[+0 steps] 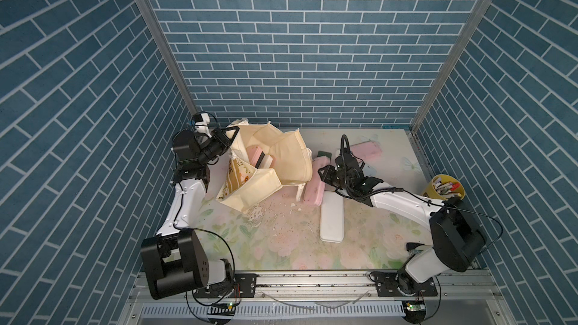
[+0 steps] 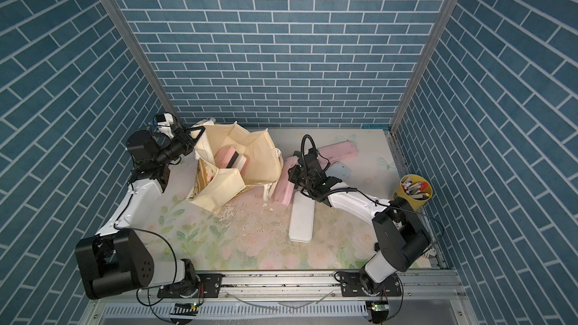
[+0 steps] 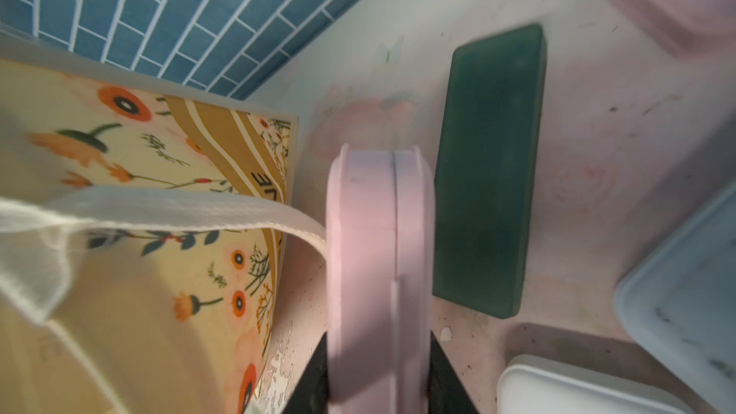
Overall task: Take out the pencil case from the canvas bag
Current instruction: Pick up the pencil case from the canvas bag, then place the pencil case at the center of the board.
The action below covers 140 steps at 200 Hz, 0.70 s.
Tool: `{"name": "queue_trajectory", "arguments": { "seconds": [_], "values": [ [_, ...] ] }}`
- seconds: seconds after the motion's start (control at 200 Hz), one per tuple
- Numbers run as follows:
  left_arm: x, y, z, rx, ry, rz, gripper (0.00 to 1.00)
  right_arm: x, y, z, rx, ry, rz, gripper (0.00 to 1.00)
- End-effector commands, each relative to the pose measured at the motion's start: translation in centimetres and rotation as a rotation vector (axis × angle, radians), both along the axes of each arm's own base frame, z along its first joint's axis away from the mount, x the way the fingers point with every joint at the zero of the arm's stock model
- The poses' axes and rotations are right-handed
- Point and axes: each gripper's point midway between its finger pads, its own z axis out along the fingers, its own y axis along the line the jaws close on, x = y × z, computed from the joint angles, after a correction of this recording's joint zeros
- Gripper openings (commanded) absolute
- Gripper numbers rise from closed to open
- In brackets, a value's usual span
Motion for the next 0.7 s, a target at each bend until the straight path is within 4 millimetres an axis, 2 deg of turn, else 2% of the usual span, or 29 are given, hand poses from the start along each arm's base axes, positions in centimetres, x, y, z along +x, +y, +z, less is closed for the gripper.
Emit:
{"name": "queue_trajectory", "arguments": {
  "seconds": [0.0,0.225,0.56,0.695],
  "values": [
    [-1.1,-0.1,4.5,0.035,-0.184,-0.01,0.0,-0.4,3.4,1.8,0.154,0.034,0.081,0.0],
    [-1.2,-0.1,4.7,0.036,-0.188,-0.01,0.0,-1.4,5.2,-1.1,0.165,0.138,0.134,0.0],
    [-1.2,0.1,4.7,0.036,-0.188,-0.007,0.0,-2.7,5.9,-4.2,0.102,0.25,0.193,0.0],
    [-1.2,0.1,4.7,0.035,-0.188,-0.007,0.0,-3.2,6.3,-4.8,0.111,0.287,0.215,0.0]
  ]
}}
